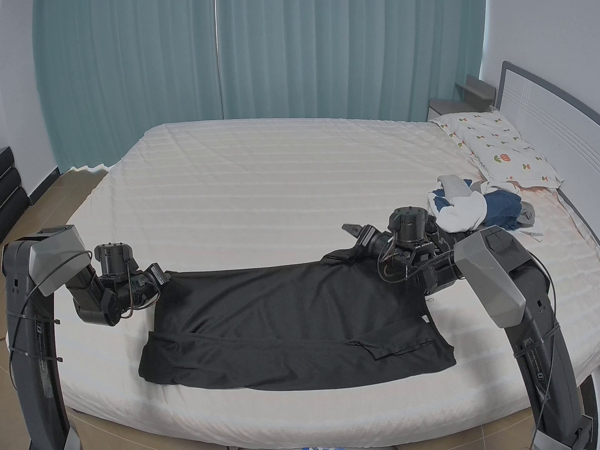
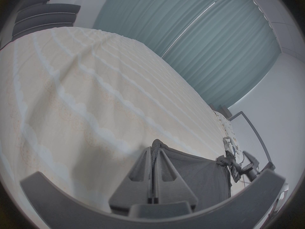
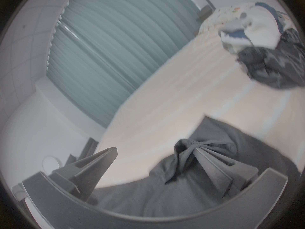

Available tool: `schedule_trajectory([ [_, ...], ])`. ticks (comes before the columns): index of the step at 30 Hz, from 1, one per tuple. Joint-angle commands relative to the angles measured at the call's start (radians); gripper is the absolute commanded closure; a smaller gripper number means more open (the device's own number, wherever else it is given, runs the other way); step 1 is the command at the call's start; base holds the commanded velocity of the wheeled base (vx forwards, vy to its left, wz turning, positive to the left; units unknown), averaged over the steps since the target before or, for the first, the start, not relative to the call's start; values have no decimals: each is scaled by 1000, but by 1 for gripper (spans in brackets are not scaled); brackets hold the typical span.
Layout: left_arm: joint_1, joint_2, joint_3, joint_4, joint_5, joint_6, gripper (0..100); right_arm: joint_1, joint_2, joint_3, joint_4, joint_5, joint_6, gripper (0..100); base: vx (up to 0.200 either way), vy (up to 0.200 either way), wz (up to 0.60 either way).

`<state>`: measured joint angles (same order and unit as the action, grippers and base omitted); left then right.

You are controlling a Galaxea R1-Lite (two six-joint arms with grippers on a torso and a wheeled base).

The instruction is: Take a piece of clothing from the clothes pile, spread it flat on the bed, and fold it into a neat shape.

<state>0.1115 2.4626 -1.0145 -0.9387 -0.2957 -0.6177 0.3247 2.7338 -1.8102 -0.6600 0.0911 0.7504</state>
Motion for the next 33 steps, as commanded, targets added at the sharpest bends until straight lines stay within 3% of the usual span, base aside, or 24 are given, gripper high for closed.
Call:
schedule_trajectory([
  [1, 0, -1, 2, -2, 0, -1, 100, -9, 90, -190, -81, -57, 47, 0, 0, 0, 0],
  [11, 0, 3, 2, -2, 0, -1, 100, -49, 142, -190, -148, -50, -88, 0, 0, 0, 0],
  [13, 0, -1, 2, 5, 0, -1, 100, -85, 136, -190, -122, -54, -126, 0, 0, 0, 0],
  [18, 0, -1, 2, 6, 0, -1, 100, -125, 78, -110, -52, -42, -137, 0, 0, 0, 0],
  [22, 0, -1, 2, 6, 0, -1, 100, -141, 52, -17, -47, 7, -143, 0, 0, 0, 0],
  [33, 0, -1, 2, 6, 0, -1, 100, -144, 67, -17, -12, 22, -154, 0, 0, 0, 0],
])
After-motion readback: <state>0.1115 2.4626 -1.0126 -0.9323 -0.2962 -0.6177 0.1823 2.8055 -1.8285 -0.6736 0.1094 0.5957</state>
